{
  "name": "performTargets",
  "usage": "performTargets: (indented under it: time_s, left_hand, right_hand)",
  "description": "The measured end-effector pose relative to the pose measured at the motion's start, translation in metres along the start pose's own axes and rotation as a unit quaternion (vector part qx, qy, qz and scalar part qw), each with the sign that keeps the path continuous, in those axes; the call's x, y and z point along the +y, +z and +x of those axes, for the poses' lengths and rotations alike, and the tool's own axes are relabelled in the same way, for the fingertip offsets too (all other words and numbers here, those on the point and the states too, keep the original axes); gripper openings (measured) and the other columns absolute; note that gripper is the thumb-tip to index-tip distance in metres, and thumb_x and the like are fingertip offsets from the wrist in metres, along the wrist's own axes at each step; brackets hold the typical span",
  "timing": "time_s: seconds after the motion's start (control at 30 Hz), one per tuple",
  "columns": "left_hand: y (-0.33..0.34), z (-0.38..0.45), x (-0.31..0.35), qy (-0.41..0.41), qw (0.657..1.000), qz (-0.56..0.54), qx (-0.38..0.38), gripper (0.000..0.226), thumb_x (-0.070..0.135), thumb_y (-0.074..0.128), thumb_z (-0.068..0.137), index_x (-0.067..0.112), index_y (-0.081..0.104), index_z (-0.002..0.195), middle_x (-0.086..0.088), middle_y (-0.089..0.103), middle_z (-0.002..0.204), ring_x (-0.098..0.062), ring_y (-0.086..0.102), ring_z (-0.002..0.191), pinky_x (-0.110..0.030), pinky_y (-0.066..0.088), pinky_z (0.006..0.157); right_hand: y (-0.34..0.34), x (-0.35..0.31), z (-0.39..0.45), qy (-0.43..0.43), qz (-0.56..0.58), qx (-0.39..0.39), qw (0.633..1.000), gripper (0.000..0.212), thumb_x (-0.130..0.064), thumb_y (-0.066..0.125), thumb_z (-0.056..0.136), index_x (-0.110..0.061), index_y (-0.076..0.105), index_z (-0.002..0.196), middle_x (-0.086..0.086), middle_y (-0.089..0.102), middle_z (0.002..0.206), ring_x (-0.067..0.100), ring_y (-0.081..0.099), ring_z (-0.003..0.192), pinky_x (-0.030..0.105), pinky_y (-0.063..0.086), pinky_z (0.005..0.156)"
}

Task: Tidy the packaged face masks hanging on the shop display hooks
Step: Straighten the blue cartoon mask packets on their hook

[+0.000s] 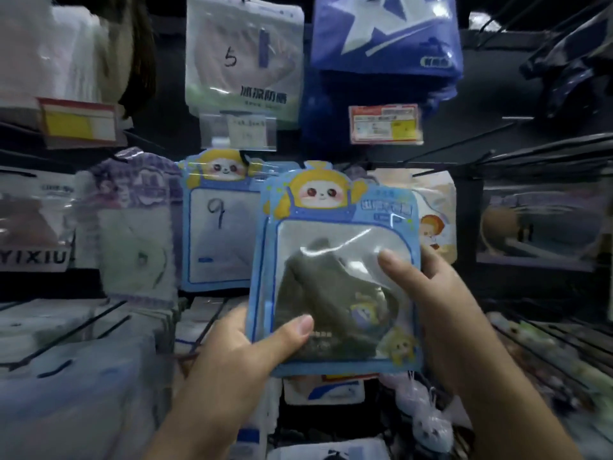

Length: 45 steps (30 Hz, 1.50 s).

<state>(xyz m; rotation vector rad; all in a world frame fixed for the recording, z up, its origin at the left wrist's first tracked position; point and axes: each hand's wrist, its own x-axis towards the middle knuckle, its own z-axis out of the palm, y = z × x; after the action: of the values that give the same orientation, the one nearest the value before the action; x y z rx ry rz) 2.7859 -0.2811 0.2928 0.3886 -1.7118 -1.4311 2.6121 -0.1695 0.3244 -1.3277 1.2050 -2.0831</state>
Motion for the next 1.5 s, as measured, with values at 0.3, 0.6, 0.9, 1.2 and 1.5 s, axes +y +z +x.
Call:
performTargets:
  time_s: [0.3,0.6,0.9,1.2,1.5]
  left_hand:
    - [-0.074,0.015,0.030,0.051,0.999,-0.001,0.006,0.067,0.060,0.086,0.060,0.042,0.061,0.119,0.008,0.075,0.111,-0.007,0.072,0.092,-0.049,0.054,0.095]
    - [-0.114,0.036,0.059,0.115,0.980,0.149,-0.063,0.062,0.004,0.077,0.080,0.031,0.057,0.132,-0.001,0.077,0.103,-0.011,0.073,0.094,-0.019,0.057,0.081]
    - [-0.122,0.039,0.066,0.124,0.968,0.207,-0.068,0.027,0.009,0.082,0.077,0.015,0.066,0.098,0.000,0.077,0.090,-0.018,0.074,0.085,-0.028,0.057,0.075]
    - [-0.139,0.061,0.097,0.052,0.949,0.270,-0.157,0.048,0.047,0.079,0.064,0.009,0.070,0.092,0.000,0.075,0.083,-0.013,0.065,0.072,-0.029,0.048,0.067]
    - [-0.162,0.068,0.100,0.276,0.906,0.322,-0.003,0.010,0.024,0.072,0.087,0.024,0.070,0.097,0.011,0.075,0.085,0.003,0.068,0.080,-0.015,0.049,0.073]
  right_hand:
    - [0.048,0.011,-0.003,0.040,-0.038,0.013,0.998,0.038,-0.010,0.071,0.078,-0.010,0.066,0.116,0.017,0.073,0.105,0.040,0.070,0.094,0.052,0.058,0.081]
    - [0.086,0.013,-0.014,-0.093,-0.275,0.003,0.957,0.069,-0.009,0.082,0.075,-0.037,0.050,0.130,-0.005,0.067,0.112,0.010,0.069,0.096,0.027,0.058,0.076]
    - [0.121,-0.027,0.000,-0.184,-0.583,-0.059,0.789,0.034,-0.031,0.072,0.087,-0.045,0.063,0.116,-0.026,0.058,0.101,-0.001,0.058,0.101,0.026,0.052,0.088]
    - [0.131,-0.041,0.026,-0.158,-0.648,-0.094,0.739,0.025,-0.035,0.068,0.090,-0.039,0.065,0.114,-0.016,0.066,0.102,0.005,0.061,0.095,0.023,0.048,0.079]
    - [0.110,-0.036,0.052,-0.188,-0.666,-0.035,0.721,0.008,-0.036,0.062,0.094,-0.035,0.058,0.101,-0.011,0.062,0.122,0.014,0.059,0.109,0.026,0.047,0.079]
